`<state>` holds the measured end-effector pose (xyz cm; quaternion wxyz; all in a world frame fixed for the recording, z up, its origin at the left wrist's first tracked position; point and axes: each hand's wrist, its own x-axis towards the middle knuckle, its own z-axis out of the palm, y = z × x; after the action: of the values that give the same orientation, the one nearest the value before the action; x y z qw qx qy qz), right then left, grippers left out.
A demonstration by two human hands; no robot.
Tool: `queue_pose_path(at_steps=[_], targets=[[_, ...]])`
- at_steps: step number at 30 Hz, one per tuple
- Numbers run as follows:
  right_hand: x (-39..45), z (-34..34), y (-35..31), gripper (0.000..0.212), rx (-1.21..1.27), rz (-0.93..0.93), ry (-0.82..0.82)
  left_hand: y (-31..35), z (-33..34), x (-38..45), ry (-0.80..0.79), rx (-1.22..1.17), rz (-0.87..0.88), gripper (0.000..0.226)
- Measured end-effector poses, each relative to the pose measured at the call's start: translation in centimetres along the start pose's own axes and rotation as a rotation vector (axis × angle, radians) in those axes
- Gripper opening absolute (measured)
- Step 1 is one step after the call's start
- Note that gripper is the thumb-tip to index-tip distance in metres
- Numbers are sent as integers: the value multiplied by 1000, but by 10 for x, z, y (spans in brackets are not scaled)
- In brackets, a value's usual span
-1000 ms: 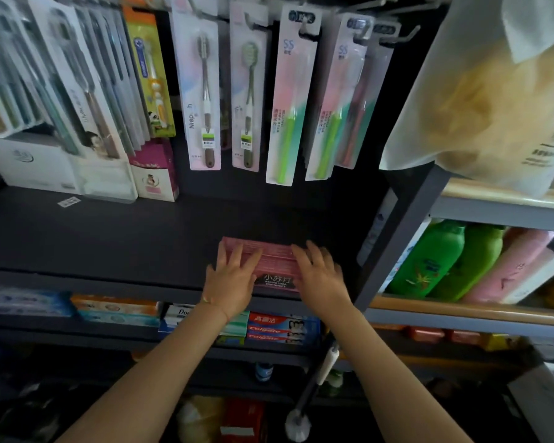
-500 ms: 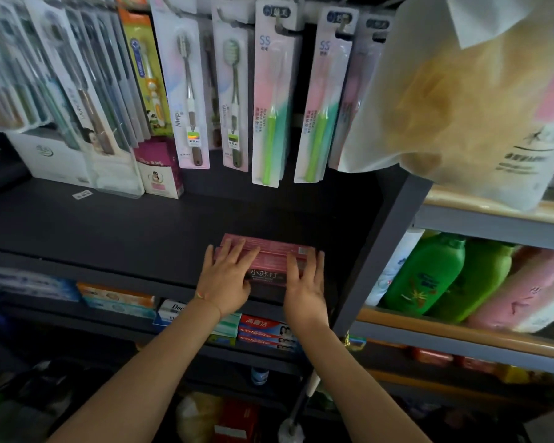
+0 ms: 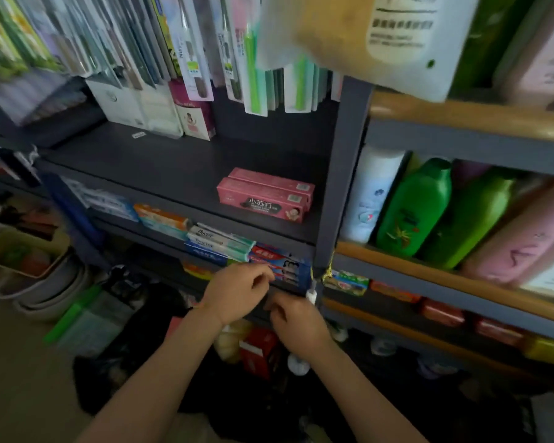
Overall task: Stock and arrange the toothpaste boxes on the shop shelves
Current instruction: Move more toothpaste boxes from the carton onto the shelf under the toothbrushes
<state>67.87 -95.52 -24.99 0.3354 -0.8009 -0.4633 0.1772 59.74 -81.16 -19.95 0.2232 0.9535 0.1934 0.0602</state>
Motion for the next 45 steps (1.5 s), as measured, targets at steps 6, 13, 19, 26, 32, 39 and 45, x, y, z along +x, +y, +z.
queue_pose_path(at_steps=[6, 13, 19, 26, 32, 39, 45], targets=[[-101, -1, 15, 17, 50, 175, 75, 45, 33, -68, -215, 25, -15, 24], [-260, 15, 17, 21, 53, 378, -188, 78, 111, -195, -408, -250, -132, 24], [-330, -9, 25, 20, -24, 355, -106, 135, 141, -249, -313, -366, -114, 20], [-384, -96, 65, 26, -22, 303, 130, 243, 155, -220, -207, -290, -53, 18], [-474, -200, 176, 21, -67, 369, 357, 407, 246, -180, -155, -298, 123, 18], [-561, -282, 316, 24, -242, 452, 551, 570, 371, -164, -136, -95, 236, 49], [-586, -330, 379, 33, -507, 563, 421, 636, 416, -159, -348, 153, 246, 65]])
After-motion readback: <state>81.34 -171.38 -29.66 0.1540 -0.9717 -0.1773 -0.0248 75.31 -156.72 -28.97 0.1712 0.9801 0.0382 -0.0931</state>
